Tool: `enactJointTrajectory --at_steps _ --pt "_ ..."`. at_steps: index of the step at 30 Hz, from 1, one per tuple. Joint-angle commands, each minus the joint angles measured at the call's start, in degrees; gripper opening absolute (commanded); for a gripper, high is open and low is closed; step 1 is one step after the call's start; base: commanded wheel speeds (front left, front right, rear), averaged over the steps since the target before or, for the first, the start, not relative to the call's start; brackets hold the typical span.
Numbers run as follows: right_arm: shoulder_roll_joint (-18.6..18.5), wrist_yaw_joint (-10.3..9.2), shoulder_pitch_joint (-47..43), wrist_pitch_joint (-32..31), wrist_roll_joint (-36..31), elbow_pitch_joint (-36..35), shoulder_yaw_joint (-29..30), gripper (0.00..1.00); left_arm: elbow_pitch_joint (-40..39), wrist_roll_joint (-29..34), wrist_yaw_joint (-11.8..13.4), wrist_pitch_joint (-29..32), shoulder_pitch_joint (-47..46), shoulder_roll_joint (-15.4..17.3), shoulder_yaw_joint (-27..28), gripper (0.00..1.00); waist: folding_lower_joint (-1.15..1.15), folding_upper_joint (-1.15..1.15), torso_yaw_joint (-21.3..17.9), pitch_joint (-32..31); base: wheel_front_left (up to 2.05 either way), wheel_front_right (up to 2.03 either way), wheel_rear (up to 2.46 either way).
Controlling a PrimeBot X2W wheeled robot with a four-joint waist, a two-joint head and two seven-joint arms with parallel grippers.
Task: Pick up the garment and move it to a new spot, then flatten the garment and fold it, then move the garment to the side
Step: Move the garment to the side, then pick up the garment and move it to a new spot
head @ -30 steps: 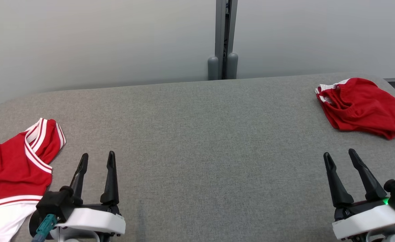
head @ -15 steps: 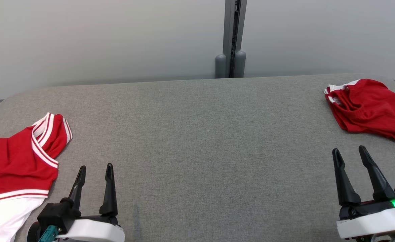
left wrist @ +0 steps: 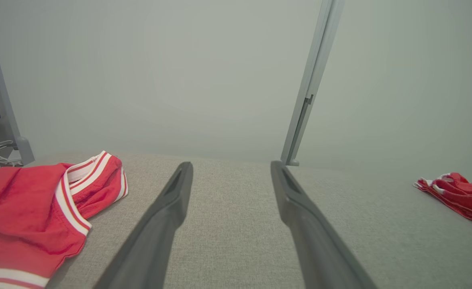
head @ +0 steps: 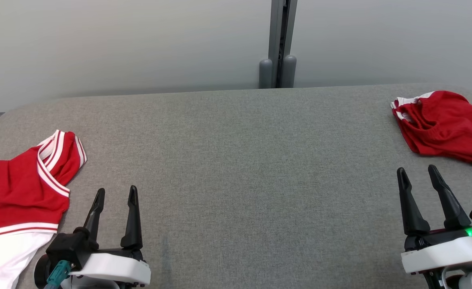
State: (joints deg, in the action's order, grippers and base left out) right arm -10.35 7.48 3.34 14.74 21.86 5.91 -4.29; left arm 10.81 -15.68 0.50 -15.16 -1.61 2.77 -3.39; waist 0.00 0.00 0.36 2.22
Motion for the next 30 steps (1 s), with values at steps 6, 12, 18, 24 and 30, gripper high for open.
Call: enactJointTrajectory --at_steps 6,12,18,24,30 --pt "-0.50 0.04 0.26 0.51 0.71 0.59 -0.53 1.00 0.34 -0.52 0.11 -0.12 -1.22 0.21 -0.24 1.00 0.00 0.00 0.62 0.13 0.00 0.00 0.00" --pt "-0.48 0.04 0.01 0.50 1.00 0.92 -0.67 1.00 0.65 -0.32 0.11 -0.12 -1.45 0.21 -0.28 1.00 0.00 0.00 2.87 -0.16 0.00 0.00 0.00" --pt "-0.49 0.04 -0.55 0.50 1.31 1.29 -0.87 1.00 0.83 0.03 0.19 -0.12 -1.09 0.21 -0.48 1.00 0.00 0.00 7.03 -0.61 0.00 0.00 0.00" --pt "-0.33 0.04 -1.01 0.50 1.74 1.67 -1.50 1.00 1.14 0.59 -0.21 -0.12 -0.71 0.21 -0.26 1.00 0.00 0.00 12.59 -1.20 0.00 0.00 0.00" --pt "-0.35 0.04 -1.20 0.50 1.93 2.10 -2.42 1.00 1.75 0.97 -0.85 -0.13 -0.79 0.20 -0.37 1.00 0.00 0.00 18.93 -1.82 0.00 0.00 0.00"
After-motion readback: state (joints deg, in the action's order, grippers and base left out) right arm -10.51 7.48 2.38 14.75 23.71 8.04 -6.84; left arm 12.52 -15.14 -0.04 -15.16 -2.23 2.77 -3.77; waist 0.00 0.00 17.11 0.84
